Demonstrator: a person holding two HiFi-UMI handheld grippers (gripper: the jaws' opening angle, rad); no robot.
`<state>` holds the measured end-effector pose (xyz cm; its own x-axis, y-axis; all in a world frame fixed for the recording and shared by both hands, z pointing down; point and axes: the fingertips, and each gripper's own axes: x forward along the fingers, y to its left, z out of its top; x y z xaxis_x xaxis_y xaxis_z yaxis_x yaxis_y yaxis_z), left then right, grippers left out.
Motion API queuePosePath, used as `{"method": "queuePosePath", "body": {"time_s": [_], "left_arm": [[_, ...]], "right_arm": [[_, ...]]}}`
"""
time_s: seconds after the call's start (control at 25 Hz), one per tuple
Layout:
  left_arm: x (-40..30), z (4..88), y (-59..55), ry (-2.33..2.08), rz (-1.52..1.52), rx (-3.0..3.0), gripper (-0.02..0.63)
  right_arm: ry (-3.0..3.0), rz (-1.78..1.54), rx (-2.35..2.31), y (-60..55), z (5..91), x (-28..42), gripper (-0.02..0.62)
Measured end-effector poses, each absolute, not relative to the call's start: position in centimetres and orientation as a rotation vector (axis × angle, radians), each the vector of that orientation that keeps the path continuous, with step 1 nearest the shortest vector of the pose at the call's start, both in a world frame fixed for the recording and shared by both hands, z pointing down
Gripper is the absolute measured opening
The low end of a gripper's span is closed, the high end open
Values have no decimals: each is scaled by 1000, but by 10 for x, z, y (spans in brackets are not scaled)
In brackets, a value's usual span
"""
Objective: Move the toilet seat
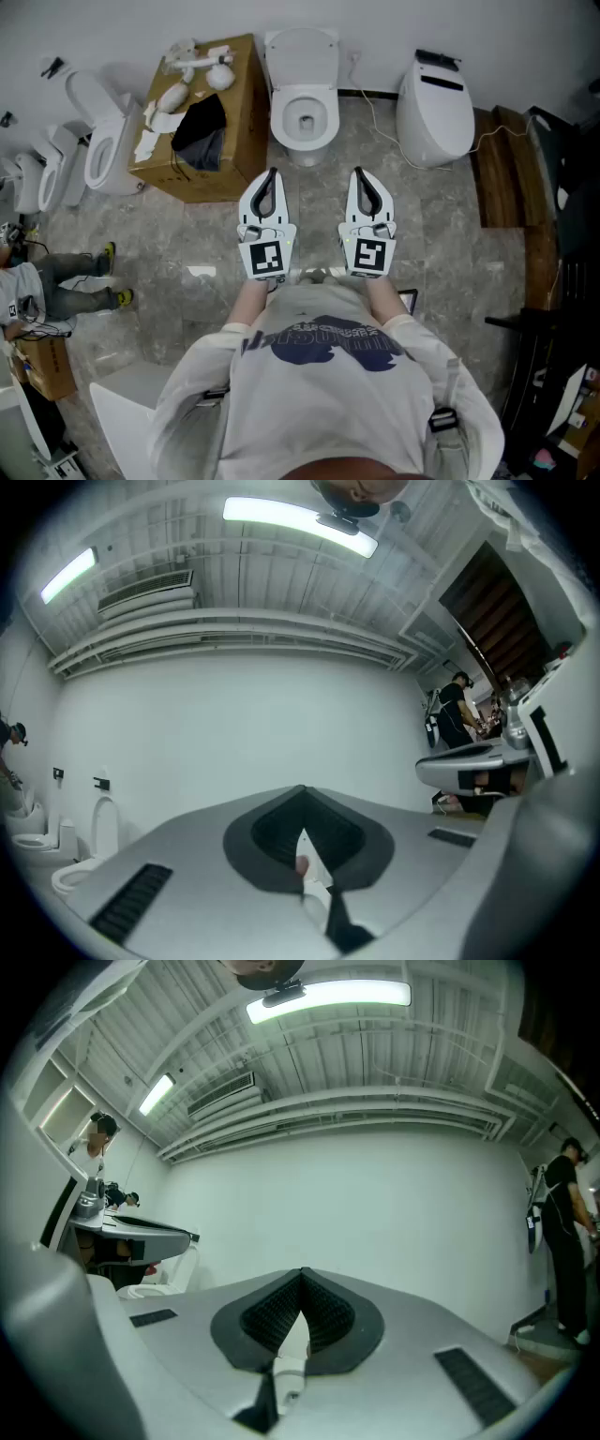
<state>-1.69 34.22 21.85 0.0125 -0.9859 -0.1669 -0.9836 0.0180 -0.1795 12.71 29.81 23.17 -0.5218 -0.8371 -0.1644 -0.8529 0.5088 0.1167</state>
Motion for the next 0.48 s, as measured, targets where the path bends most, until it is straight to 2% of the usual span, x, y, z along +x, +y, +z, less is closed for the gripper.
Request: {"method": "queuePosePath", "body": {"time_s": [0.48], "left_arm": [[-16,219,342,2046,-42,-2025,-5]], "right_arm": [[2655,291,-1473,297,229,130,9]]}}
